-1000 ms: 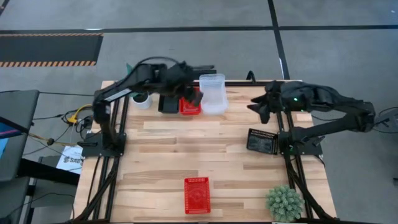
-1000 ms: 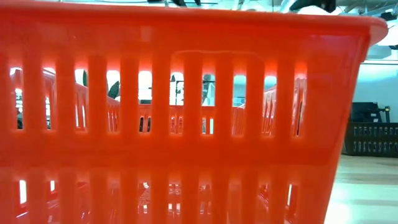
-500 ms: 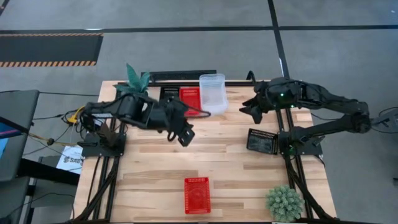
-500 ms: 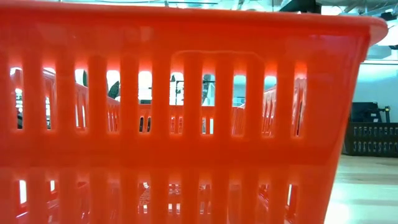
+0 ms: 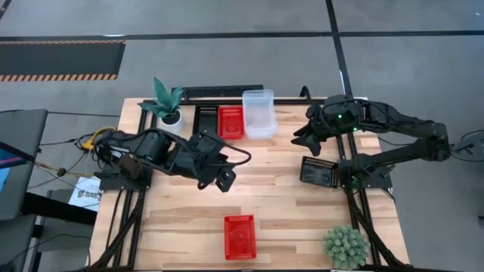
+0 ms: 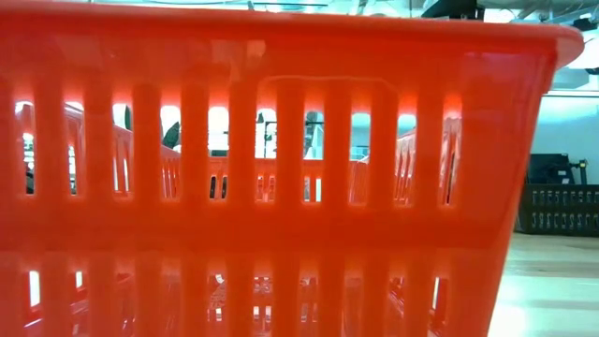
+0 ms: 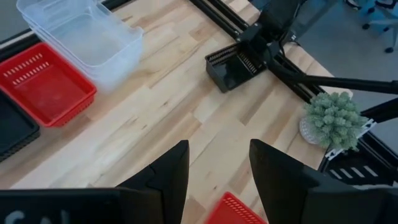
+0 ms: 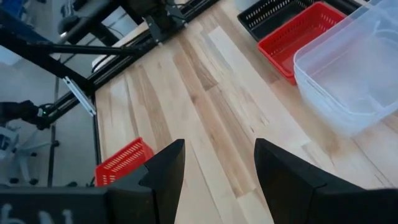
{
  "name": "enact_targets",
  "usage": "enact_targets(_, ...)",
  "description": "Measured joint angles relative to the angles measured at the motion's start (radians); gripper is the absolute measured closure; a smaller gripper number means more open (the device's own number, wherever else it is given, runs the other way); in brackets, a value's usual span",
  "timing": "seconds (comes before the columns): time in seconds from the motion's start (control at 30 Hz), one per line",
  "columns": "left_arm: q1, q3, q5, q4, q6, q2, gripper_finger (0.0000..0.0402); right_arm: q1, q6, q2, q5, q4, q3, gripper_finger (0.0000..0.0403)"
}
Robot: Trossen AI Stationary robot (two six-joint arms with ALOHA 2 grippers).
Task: Stack baskets by color
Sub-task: Stack the red bin on the top red bins
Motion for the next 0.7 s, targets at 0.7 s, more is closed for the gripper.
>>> enact_targets(0.7,-0.048,-0.031,0.064,0.006,-0.061,0.062,0.0246,0.013,-0.028,-0.001,-0.018,-0.1,0.0,0.0188)
